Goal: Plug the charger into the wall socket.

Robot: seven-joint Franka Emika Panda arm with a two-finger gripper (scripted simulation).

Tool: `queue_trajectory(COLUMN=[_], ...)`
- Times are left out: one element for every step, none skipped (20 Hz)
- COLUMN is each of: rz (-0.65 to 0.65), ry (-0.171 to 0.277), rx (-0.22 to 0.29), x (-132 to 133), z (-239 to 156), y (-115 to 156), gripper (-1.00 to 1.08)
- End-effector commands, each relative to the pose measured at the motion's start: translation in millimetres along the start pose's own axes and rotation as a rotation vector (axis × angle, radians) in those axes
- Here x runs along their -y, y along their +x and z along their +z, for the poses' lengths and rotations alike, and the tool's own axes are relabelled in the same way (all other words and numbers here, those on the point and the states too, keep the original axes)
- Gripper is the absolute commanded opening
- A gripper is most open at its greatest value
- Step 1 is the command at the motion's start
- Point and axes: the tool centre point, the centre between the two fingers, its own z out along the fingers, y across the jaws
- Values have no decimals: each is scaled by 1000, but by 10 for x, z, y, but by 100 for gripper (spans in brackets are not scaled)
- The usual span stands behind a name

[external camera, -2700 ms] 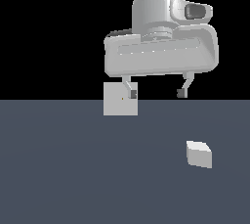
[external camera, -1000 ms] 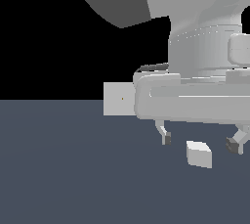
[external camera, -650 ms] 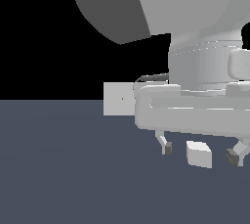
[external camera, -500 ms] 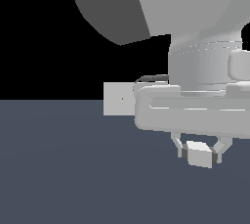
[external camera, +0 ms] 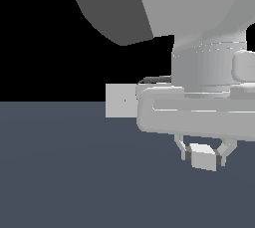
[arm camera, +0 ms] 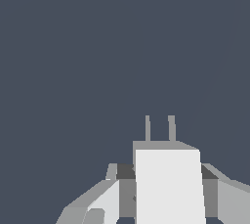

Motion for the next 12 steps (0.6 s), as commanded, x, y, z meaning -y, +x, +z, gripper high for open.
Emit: queue_trajectory(rz=[-5,-9,-14,-21,-28,-37,-47,-59,-71,-85,-100,-117], ry=[1,1,2,3,4,5,7,8,10,12,14,16], rx=[-1,-1,-1,-1,-1,-1,-1,-1,-1,-1,-1,-1], x=[25,48,77,113,155,204,260,323,393,470,554,646], z=[-13,-25,-40,-58,-80,-105,-133,-166,-201,-241,-284,-331], y=[14,24,38,54,74,96,120,147,176,206,239,273], gripper=[-100,-100,-100,-100,-100,-100,-100,-100,-100,-100,-100,-100])
